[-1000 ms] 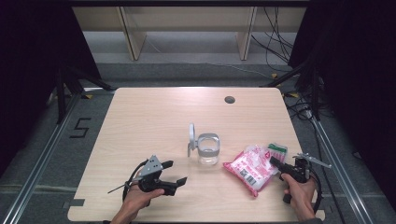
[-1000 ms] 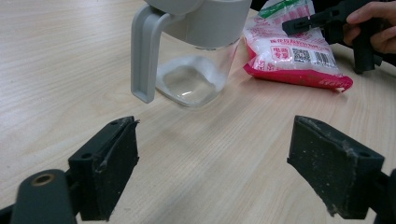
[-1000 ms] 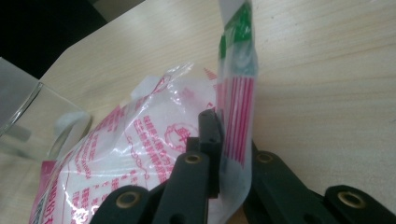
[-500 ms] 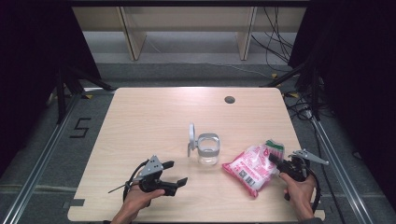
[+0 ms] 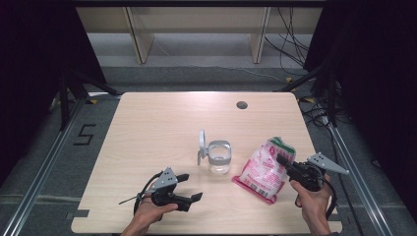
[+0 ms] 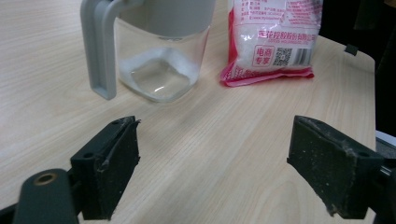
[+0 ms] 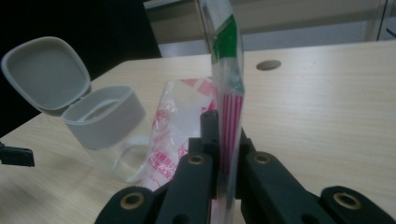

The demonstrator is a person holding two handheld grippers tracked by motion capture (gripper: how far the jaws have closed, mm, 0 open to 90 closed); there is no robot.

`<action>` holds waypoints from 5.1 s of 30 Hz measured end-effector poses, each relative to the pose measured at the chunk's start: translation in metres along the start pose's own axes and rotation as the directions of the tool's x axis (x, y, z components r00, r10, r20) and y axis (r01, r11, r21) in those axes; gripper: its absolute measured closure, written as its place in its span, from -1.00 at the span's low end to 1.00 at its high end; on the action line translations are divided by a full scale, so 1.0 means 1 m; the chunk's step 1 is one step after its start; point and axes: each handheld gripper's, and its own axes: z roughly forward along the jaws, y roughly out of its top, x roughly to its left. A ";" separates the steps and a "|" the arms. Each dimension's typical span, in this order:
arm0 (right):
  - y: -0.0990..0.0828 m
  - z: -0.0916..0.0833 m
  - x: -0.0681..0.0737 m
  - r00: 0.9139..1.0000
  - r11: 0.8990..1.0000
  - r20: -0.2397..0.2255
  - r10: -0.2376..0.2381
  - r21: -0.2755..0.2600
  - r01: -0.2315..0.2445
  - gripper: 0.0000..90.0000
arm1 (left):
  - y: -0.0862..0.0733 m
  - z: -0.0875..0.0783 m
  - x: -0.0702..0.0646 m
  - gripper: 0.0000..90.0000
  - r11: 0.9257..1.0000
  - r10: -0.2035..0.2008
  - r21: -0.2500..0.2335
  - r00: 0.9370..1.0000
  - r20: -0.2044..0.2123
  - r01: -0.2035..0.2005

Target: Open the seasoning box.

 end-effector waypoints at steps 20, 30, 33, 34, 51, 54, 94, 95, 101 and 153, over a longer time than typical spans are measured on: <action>0.035 0.011 0.058 0.988 0.998 -0.142 -0.066 -0.020 0.064 1.00 | 0.013 0.069 -0.049 -0.63 0.983 0.162 0.087 0.986 -0.026 -0.159; 0.053 0.007 0.060 0.985 0.995 -0.144 -0.099 0.003 0.101 1.00 | 0.018 0.101 -0.061 -0.64 0.980 0.179 0.098 0.983 -0.049 -0.174; 0.062 0.003 0.062 0.982 0.994 -0.150 -0.113 -0.010 0.113 1.00 | 0.022 0.114 -0.066 -0.66 0.980 0.179 0.090 0.983 -0.028 -0.176; 0.065 0.001 0.065 0.984 0.996 -0.155 -0.085 -0.001 0.086 1.00 | 0.024 0.118 -0.069 -0.66 0.981 0.182 0.073 0.982 -0.048 -0.178; 0.089 -0.004 0.087 0.970 0.988 -0.193 -0.150 -0.006 0.152 1.00 | 0.040 0.141 -0.086 0.34 0.973 0.216 -0.049 0.965 -0.151 -0.225; 0.091 0.001 0.086 0.968 0.985 -0.183 -0.170 -0.008 0.171 1.00 | 0.039 0.147 -0.090 0.46 0.977 0.187 -0.079 0.971 -0.148 -0.200; 0.118 0.075 0.115 0.952 0.948 -0.136 -0.274 0.131 0.292 1.00 | 0.046 0.167 -0.084 0.57 0.973 0.008 -0.227 0.993 -0.121 -0.036; 0.119 0.076 0.115 0.949 0.943 -0.138 -0.285 0.139 0.303 1.00 | 0.046 0.168 -0.085 0.57 0.973 0.014 -0.227 0.993 -0.118 -0.040; 0.118 0.085 0.118 0.946 0.939 -0.122 -0.301 0.134 0.316 1.00 | 0.047 0.169 -0.084 0.58 0.972 0.007 -0.231 0.993 -0.114 -0.033; 0.115 0.106 0.135 0.927 0.904 -0.124 -0.355 0.207 0.374 1.00 | 0.049 0.171 -0.082 0.60 0.965 0.014 -0.258 0.996 -0.091 -0.037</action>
